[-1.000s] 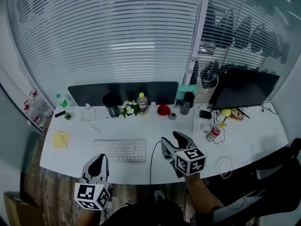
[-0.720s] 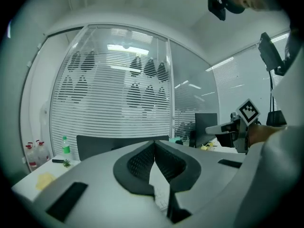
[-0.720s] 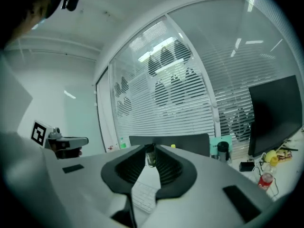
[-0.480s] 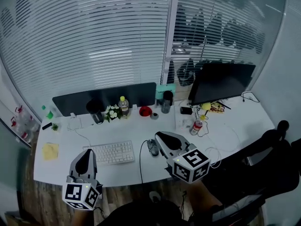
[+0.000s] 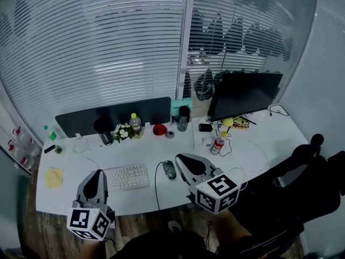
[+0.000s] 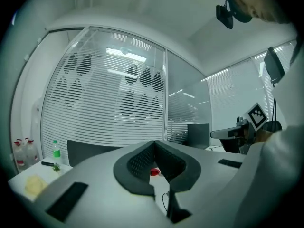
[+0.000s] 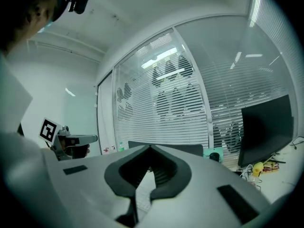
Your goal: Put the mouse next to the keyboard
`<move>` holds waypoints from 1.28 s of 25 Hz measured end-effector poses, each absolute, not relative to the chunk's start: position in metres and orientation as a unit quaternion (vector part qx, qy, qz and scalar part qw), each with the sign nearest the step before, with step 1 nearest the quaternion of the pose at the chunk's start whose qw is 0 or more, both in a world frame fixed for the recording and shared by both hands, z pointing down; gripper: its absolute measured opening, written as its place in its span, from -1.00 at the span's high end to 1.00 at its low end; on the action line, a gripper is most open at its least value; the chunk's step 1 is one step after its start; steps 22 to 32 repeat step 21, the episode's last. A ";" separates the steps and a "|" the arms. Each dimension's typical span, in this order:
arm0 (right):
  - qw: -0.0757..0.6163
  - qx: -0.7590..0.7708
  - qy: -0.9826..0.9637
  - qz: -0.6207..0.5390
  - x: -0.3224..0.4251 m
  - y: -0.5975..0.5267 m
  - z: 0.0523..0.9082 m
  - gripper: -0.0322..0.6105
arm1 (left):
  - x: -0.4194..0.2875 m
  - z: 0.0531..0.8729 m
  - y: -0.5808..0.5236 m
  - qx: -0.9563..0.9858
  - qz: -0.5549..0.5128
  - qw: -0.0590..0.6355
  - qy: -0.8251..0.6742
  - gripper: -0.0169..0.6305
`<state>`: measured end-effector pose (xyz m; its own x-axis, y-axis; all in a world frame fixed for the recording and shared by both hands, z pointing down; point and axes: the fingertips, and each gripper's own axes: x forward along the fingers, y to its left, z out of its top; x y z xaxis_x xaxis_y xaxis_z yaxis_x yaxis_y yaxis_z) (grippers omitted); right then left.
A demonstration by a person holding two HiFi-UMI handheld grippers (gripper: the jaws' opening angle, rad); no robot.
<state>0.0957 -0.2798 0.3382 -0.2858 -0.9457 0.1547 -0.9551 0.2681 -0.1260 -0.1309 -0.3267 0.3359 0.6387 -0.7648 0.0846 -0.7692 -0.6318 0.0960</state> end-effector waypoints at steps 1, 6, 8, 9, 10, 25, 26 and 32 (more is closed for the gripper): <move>0.025 0.598 -0.795 0.096 0.096 -0.279 0.338 0.90 | -0.131 0.335 -0.326 0.903 0.018 0.062 -0.424 0.86; 0.023 0.604 -0.791 0.096 0.098 -0.278 0.339 0.90 | -0.127 0.337 -0.322 0.906 0.026 0.061 -0.419 0.86; 0.019 0.605 -0.790 0.098 0.098 -0.278 0.339 0.90 | -0.127 0.337 -0.321 0.905 0.028 0.059 -0.420 0.86; 0.018 0.605 -0.790 0.098 0.097 -0.278 0.338 0.90 | -0.127 0.337 -0.321 0.905 0.029 0.059 -0.421 0.86; 0.019 0.605 -0.790 0.097 0.097 -0.278 0.338 0.90 | -0.127 0.337 -0.322 0.904 0.030 0.058 -0.422 0.86; 0.033 0.607 -0.789 0.088 0.097 -0.285 0.340 0.90 | -0.131 0.351 -0.334 0.892 0.052 0.049 -0.447 0.86; 0.033 0.607 -0.789 0.088 0.097 -0.285 0.340 0.90 | -0.131 0.351 -0.334 0.892 0.052 0.049 -0.447 0.86; 0.033 0.607 -0.789 0.088 0.097 -0.285 0.340 0.90 | -0.131 0.351 -0.334 0.892 0.052 0.049 -0.447 0.86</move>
